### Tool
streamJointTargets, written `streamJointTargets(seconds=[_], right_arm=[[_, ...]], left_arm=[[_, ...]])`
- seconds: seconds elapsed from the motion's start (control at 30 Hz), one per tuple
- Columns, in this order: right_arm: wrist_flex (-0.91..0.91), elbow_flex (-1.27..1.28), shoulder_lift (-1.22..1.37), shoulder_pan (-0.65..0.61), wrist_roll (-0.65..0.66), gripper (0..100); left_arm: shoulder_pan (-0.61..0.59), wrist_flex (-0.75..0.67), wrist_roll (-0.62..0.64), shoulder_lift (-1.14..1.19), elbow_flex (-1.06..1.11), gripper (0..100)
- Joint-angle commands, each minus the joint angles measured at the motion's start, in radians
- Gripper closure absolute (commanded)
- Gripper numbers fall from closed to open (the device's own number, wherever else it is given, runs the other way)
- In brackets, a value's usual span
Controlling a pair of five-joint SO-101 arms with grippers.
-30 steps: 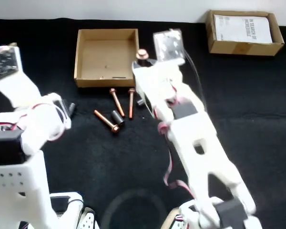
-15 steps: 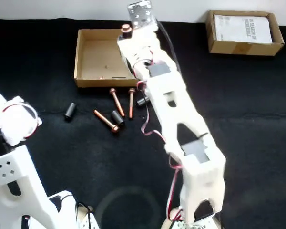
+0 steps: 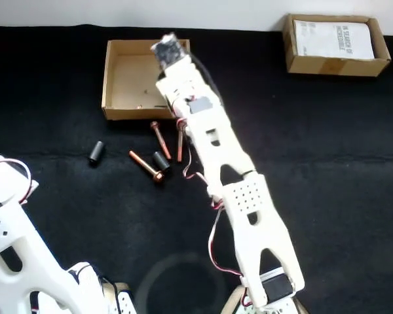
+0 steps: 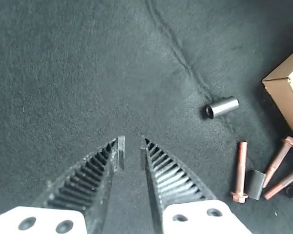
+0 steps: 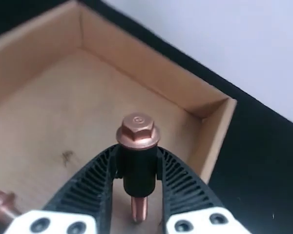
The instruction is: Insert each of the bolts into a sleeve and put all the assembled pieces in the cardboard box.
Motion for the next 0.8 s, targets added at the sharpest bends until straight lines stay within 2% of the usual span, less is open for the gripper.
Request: streamJointTargets(seconds=[0.0,0.1,0.17,0.37,0.47,0.53,0.7,0.77], right_arm=[[0.004,-0.231,0.081,-0.001,0.074,92.5],[0.077,-0.36,0.139,-0.005,0.074,82.0],[0.162,-0.44,0.153,-0.01,0.074,79.0],[0.374,-0.676,0.153,-0.021,0.072,78.9],[0.467,-0.685,0.077,-0.018,0.068,78.9],[0.568,-0.685,0.007,-0.013,-0.003,78.9],[0.814,-0.685,-0.203,-0.013,-0.347,78.9],[0.906,-0.685,-0.272,-0.027,-0.433,78.9]], left_arm=[[-0.007,-0.014,0.0,-0.004,0.005,93],[-0.004,-0.031,0.0,-0.004,0.018,93],[-0.007,-0.064,0.0,-0.004,0.035,93],[-0.005,-0.106,0.0,-0.004,0.079,93],[-0.004,-0.106,0.002,-0.004,0.096,93],[-0.004,-0.106,0.002,-0.004,0.105,93],[-0.005,-0.104,0.002,-0.004,0.114,93],[-0.007,-0.103,0.002,-0.004,0.114,93]])
